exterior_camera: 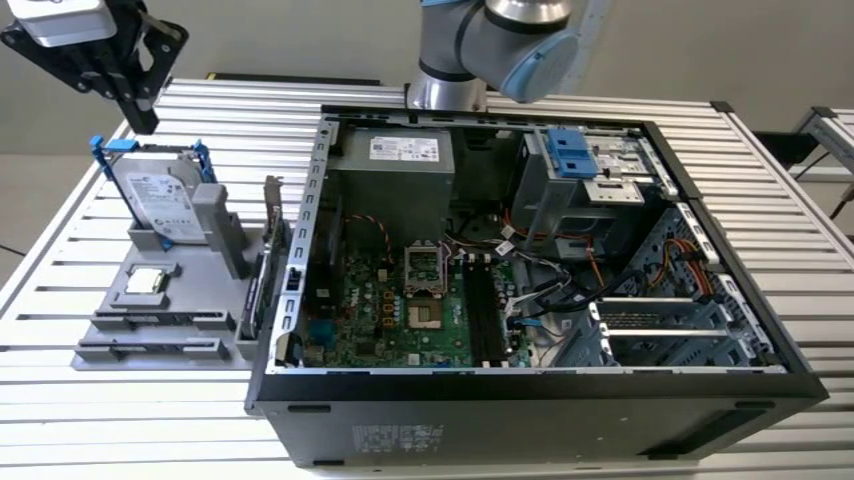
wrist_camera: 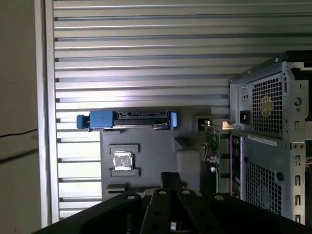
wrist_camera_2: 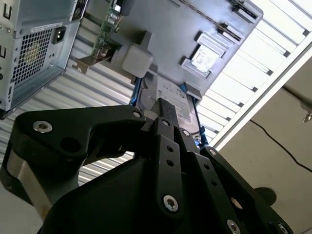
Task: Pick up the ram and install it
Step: 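Reach for the ram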
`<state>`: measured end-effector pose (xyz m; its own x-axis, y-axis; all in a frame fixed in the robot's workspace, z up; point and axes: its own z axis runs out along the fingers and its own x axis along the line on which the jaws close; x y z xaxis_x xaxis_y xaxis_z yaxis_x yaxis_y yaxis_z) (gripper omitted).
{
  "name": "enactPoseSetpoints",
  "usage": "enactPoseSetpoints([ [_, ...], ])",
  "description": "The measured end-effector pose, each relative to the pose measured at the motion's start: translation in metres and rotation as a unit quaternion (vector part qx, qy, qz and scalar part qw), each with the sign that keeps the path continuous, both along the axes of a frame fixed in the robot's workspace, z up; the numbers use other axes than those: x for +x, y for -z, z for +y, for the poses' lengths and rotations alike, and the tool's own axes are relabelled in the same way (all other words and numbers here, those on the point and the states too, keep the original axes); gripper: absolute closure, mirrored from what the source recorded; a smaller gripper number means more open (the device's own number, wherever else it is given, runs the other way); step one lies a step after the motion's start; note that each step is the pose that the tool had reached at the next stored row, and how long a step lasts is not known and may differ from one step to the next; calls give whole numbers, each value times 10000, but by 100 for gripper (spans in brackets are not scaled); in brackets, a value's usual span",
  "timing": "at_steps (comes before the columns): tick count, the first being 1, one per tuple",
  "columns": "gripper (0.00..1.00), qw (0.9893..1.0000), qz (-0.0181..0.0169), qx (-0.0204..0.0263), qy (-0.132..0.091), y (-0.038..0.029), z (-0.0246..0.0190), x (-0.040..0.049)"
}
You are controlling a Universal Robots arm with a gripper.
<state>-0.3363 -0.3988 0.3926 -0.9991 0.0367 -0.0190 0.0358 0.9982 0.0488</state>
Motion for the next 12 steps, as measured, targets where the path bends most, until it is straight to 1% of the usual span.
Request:
enactPoseSetpoints([
  [12,100,9999,0,0,-153,0,0,-116],
])
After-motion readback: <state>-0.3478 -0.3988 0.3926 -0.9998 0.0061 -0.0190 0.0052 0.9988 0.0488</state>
